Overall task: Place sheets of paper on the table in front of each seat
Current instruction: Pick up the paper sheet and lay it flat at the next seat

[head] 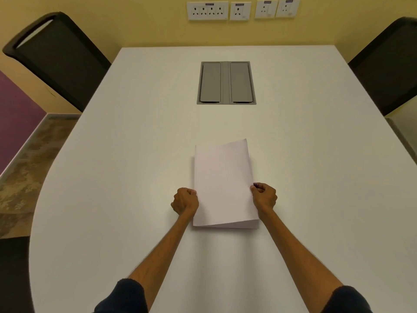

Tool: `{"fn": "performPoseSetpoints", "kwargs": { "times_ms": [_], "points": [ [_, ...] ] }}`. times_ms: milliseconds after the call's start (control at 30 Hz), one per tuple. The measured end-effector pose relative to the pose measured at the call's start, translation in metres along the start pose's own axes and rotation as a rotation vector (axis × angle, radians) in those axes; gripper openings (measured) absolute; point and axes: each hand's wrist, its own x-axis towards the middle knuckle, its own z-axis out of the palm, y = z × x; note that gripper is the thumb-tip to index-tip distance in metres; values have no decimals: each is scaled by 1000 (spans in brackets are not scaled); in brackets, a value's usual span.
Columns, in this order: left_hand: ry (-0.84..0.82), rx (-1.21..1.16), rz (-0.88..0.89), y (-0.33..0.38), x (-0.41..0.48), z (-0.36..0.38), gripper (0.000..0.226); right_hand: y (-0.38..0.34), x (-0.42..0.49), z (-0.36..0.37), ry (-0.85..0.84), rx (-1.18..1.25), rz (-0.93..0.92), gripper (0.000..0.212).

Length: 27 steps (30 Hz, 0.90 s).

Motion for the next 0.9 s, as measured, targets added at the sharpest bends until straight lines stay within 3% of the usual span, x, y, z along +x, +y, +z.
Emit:
{"fn": "performPoseSetpoints", "kwargs": {
  "times_ms": [433, 900],
  "points": [
    [-120, -342, 102, 25, -20, -39, 20, -39, -24, -39, -61, 202, -24, 27],
    [-166, -415, 467, 61, -148, -113, 18, -74, -130, -173, -2, 386, -250, 28]
  ]
}}
